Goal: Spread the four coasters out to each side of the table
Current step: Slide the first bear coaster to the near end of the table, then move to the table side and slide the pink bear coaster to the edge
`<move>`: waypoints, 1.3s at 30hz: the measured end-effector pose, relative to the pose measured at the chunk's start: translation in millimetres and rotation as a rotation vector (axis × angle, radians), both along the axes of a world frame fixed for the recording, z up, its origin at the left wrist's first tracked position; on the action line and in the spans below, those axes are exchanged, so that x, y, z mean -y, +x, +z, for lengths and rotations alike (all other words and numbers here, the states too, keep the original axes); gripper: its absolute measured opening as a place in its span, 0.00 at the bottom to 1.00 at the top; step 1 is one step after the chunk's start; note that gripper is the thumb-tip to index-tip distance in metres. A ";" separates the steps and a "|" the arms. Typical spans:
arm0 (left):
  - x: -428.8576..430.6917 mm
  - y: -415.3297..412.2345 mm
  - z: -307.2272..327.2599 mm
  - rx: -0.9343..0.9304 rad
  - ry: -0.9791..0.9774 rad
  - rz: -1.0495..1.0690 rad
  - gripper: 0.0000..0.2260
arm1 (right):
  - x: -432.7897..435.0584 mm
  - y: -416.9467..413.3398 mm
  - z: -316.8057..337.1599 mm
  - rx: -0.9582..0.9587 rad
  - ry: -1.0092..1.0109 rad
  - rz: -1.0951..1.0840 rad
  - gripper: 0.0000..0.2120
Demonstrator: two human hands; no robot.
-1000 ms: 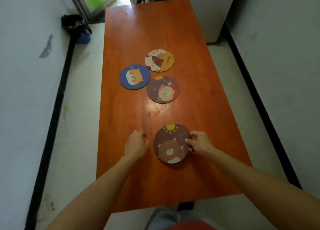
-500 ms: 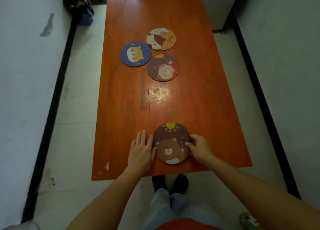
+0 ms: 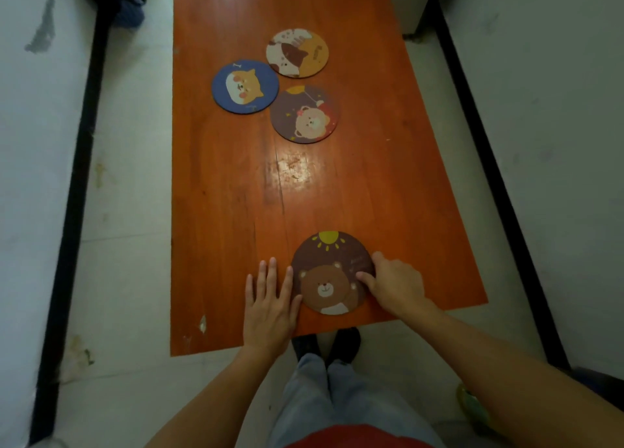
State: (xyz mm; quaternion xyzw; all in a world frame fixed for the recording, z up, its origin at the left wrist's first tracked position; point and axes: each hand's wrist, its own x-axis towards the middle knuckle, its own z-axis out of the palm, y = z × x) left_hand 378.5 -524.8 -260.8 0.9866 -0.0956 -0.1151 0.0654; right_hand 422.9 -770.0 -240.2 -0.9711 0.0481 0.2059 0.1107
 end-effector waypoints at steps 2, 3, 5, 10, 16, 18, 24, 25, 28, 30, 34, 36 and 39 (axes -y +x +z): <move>-0.8 1.8 1.2 0.004 0.015 -0.013 0.26 | 6.1 0.5 1.8 -0.009 -0.055 -0.027 0.24; -1.8 3.4 2.5 0.009 0.021 -0.022 0.26 | 9.2 0.7 3.1 -0.018 -0.067 -0.038 0.26; -3.2 10.6 7.3 0.018 0.041 -0.046 0.25 | 14.2 1.2 5.7 -0.025 -0.072 -0.032 0.27; 9.0 55.6 33.9 -0.038 0.100 -0.117 0.13 | 32.4 16.0 26.3 0.064 -0.059 0.103 0.22; 77.5 136.0 78.0 -0.014 0.053 -0.178 0.09 | 91.9 55.4 71.2 0.222 -0.119 0.260 0.14; 110.6 155.2 90.3 0.014 0.044 -0.212 0.08 | 119.6 68.1 81.6 0.248 -0.141 0.286 0.13; 216.2 202.3 103.8 0.056 0.080 -0.189 0.09 | 223.3 116.6 92.9 0.261 -0.177 0.389 0.14; 233.3 208.6 103.8 0.055 0.084 -0.152 0.09 | 241.8 126.4 94.8 0.261 -0.171 0.403 0.15; 283.9 222.2 105.8 0.040 0.055 0.004 0.07 | 295.4 157.4 103.1 0.258 -0.132 0.455 0.15; 313.6 228.1 108.1 0.039 0.014 0.090 0.07 | 325.5 176.6 110.1 0.268 -0.122 0.505 0.15; 344.9 236.0 112.8 0.052 -0.011 0.218 0.06 | 362.2 217.8 117.5 0.281 -0.111 0.578 0.15; 345.9 241.4 113.1 0.055 0.000 0.277 0.08 | 365.4 241.9 117.5 0.291 -0.115 0.621 0.15; 334.5 251.0 106.1 0.054 0.004 0.380 0.09 | 355.1 276.7 115.1 0.292 -0.086 0.705 0.15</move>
